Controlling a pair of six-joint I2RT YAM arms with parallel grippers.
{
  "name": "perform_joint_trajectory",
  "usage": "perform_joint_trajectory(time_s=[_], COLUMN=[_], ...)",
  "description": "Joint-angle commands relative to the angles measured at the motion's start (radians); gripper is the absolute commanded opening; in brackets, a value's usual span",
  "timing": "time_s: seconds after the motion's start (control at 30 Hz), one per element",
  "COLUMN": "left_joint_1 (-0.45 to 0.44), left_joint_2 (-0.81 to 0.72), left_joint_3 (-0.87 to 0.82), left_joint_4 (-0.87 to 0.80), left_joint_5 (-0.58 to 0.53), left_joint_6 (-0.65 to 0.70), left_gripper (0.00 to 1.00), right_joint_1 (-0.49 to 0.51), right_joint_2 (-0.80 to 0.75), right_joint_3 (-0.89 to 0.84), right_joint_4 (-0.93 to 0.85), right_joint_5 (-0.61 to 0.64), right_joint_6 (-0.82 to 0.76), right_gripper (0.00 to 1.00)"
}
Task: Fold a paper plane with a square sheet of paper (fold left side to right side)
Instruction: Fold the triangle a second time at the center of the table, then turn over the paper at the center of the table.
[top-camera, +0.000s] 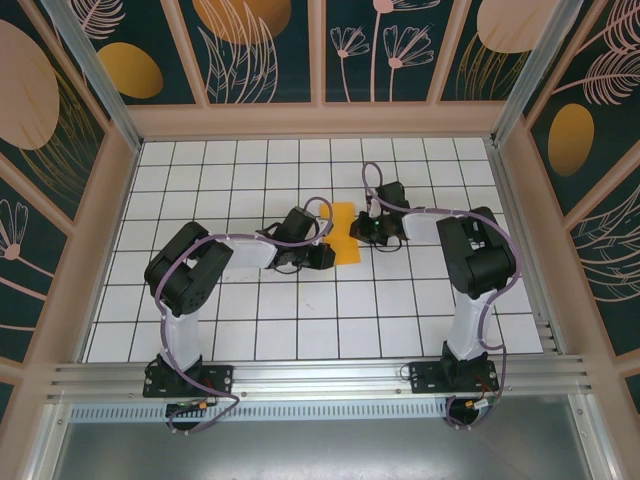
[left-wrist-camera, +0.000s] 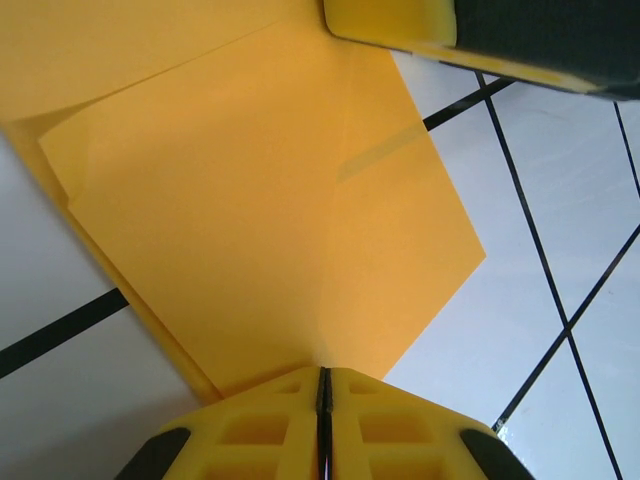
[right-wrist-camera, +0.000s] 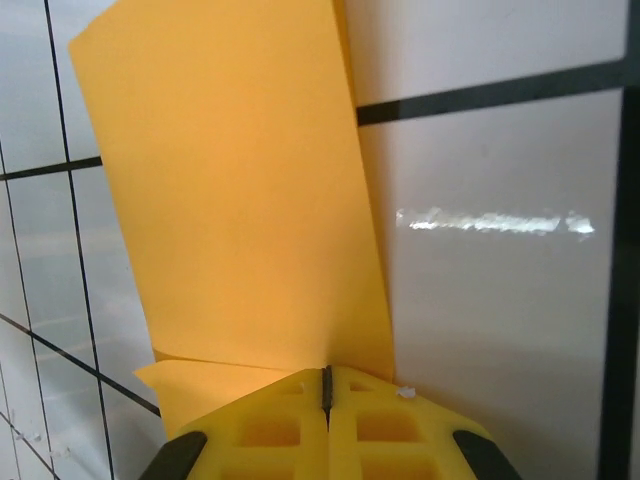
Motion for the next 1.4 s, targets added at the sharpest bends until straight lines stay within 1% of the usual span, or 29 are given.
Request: perform_joint_trajectory(time_s=[0.0, 0.23, 0.37, 0.5, 0.53, 0.6, 0.7, 0.77, 0.83, 0.93, 1.03, 1.17, 1.37], left_joint_1=[0.002, 0.003, 0.002, 0.005, 0.007, 0.018, 0.04, 0.058, 0.077, 0.092, 0.095, 0.095, 0.1], left_joint_2=[0.041, -0.03, -0.072, -0.121, -0.137, -0.169, -0.224, -0.256, -0.263, -0.238, -0.152, -0.039, 0.112], left_joint_3=[-0.071, -0.122, -0.157, -0.16, -0.159, -0.151, -0.137, -0.124, -0.101, -0.036, 0.059, 0.181, 0.341], left_joint_4=[-0.156, -0.152, -0.153, -0.167, -0.172, -0.181, -0.198, -0.192, -0.177, -0.155, -0.154, -0.172, -0.238], left_joint_5=[-0.055, -0.047, -0.04, -0.043, -0.043, -0.04, -0.035, -0.021, 0.004, 0.056, 0.092, 0.115, 0.063], left_joint_6=[-0.011, -0.02, -0.029, -0.028, -0.027, -0.026, -0.02, -0.02, -0.019, -0.009, 0.007, 0.024, 0.048], left_gripper=[0.13, 0.19, 0.2, 0.21, 0.21, 0.22, 0.32, 0.38, 0.47, 0.55, 0.58, 0.59, 0.58], right_joint_1=[-0.037, -0.037, -0.036, -0.037, -0.037, -0.037, -0.04, -0.043, -0.055, -0.08, -0.108, -0.128, -0.13], right_joint_2=[0.048, 0.053, 0.055, 0.031, 0.015, -0.021, -0.088, -0.133, -0.184, -0.258, -0.329, -0.398, -0.463], right_joint_3=[0.032, 0.031, 0.037, 0.039, 0.04, 0.039, 0.037, 0.029, 0.01, -0.041, -0.119, -0.208, -0.291], right_joint_4=[-0.018, -0.011, -0.014, 0.012, 0.019, 0.026, 0.017, 0.0, -0.028, -0.055, -0.055, -0.051, -0.034], right_joint_5=[0.099, 0.087, 0.075, 0.008, -0.008, -0.027, -0.038, -0.03, -0.001, 0.035, 0.037, 0.03, 0.005], right_joint_6=[-0.04, -0.036, -0.04, -0.029, -0.025, -0.021, -0.029, -0.036, -0.046, -0.065, -0.078, -0.088, -0.077], right_gripper=[0.04, 0.04, 0.04, 0.08, 0.1, 0.2, 0.31, 0.37, 0.42, 0.48, 0.54, 0.57, 0.57])
